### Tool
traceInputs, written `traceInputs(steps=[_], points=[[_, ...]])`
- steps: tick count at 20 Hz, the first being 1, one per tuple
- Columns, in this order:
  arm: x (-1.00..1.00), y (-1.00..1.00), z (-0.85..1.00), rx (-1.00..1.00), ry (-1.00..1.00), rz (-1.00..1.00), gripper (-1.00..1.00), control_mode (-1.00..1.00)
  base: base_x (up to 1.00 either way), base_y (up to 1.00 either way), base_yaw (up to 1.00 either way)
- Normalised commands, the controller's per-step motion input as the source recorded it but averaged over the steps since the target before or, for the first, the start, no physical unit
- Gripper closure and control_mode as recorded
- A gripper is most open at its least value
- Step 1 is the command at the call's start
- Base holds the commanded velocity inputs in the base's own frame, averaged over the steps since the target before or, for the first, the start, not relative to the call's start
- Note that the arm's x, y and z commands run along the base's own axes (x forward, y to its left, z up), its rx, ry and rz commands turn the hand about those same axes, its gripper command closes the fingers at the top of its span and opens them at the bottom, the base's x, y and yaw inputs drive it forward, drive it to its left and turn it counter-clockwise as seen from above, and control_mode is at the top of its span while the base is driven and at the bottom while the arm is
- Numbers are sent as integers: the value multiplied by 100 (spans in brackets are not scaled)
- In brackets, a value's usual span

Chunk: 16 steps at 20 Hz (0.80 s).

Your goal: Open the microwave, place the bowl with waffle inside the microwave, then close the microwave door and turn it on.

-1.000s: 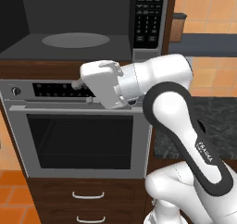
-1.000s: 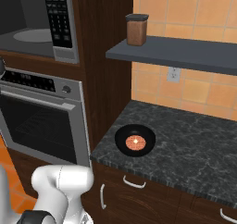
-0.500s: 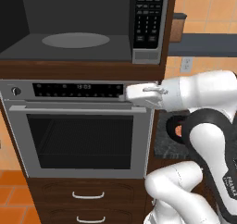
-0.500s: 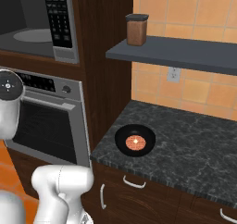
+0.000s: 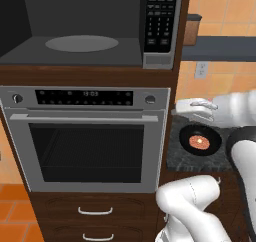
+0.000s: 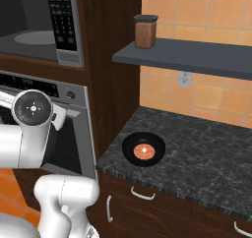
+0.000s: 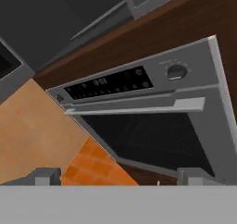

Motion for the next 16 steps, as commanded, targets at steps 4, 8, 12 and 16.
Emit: traceInputs(steps=[4, 8, 12, 16], points=[[17, -100, -75, 0, 0, -29, -100, -100, 0, 0, 0], [29, -100, -95, 3, 2, -35, -100, -100, 0, 0, 0], [42, -100, -99, 10, 12, -38, -100, -100, 0, 0, 0], [28, -100, -91, 19, 19, -35, -100, -100, 0, 0, 0]])
